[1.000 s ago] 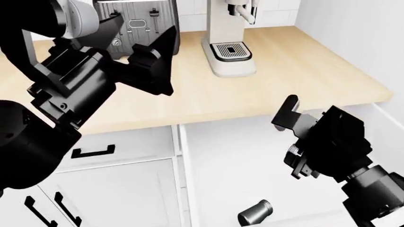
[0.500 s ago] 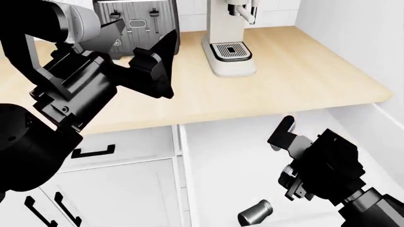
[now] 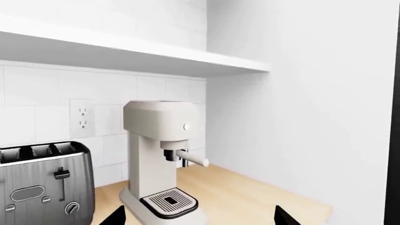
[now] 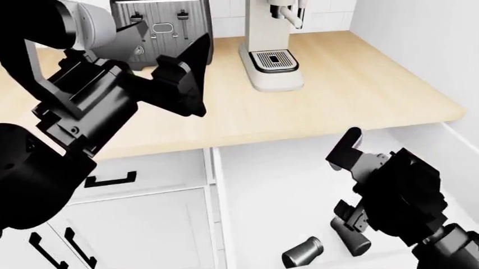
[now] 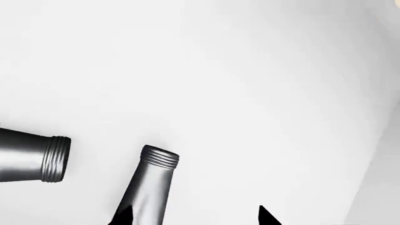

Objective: Pick and place the shaker into the drawer. Then close the cabinet.

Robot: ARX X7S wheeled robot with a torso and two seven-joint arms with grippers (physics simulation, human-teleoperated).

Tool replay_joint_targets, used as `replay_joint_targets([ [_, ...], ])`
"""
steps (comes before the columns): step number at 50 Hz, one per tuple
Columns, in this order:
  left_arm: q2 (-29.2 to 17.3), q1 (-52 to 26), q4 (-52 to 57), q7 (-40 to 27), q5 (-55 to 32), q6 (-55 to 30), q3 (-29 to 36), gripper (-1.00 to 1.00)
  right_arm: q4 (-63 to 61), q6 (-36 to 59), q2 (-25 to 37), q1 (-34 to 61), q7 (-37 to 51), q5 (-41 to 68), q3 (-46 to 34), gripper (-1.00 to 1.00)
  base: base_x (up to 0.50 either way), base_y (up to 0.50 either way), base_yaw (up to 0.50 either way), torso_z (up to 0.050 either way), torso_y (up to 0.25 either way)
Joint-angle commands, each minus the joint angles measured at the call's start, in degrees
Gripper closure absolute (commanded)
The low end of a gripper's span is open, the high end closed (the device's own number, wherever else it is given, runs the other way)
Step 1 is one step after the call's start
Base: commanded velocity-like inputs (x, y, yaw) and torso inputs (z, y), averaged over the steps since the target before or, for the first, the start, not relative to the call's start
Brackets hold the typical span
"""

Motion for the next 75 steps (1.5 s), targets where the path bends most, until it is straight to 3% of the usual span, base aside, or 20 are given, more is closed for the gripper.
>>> replay_joint_targets([
  [1, -0.11, -1.12, 1.18, -1.29, -1.67, -0.32, -0.41, -1.0, -18.67, 8.96, 3.67, 1.23, 0.38, -3.12, 6.39, -1.0, 0.0, 0.0, 0.0, 0.0, 0.0],
  [10, 0.9, -2.32, 2.03, -2.71, -3.13, -0.74, -0.11, -1.0, -40.71, 18.53, 4.11, 6.14, -1.54, -10.84, 15.2, -1.0, 0.0, 0.0, 0.0, 0.0, 0.0],
  [15, 1.55, -1.67, 2.52, -3.78, -3.28, -0.45, 0.18, -1.0, -43.08, 18.52, -4.55, 6.24, -21.48, -39.91, 21.11, -1.0, 0.0, 0.0, 0.0, 0.0, 0.0],
  [19, 1.61, -0.89, 2.68, -5.13, -3.45, 0.05, -0.03, -1.0, -43.64, 18.43, -10.07, 8.79, -30.93, -54.05, 24.61, -1.0, 0.0, 0.0, 0.0, 0.0, 0.0],
  [40, 0.09, -0.09, 6.4, -9.96, -7.6, 0.97, -1.53, -1.0, -47.52, 16.07, -19.48, 16.2, -29.33, -62.02, 26.25, -1.0, -0.01, 0.0, 0.08, 0.0, 0.0],
  [68, 0.95, 0.48, 5.65, -8.65, -6.58, 1.2, -0.9, -1.0, -46.33, 14.28, -20.92, 15.23, -28.39, -64.15, 27.25, -1.0, -0.08, 0.0, 0.5, 0.0, 0.0],
  [75, 0.93, 1.04, 5.51, -8.59, -6.28, 1.38, -0.84, -1.0, -47.42, 13.09, -22.02, 14.33, -24.44, -61.19, 28.42, -1.0, -0.03, 0.08, 0.14, 0.0, 0.0],
])
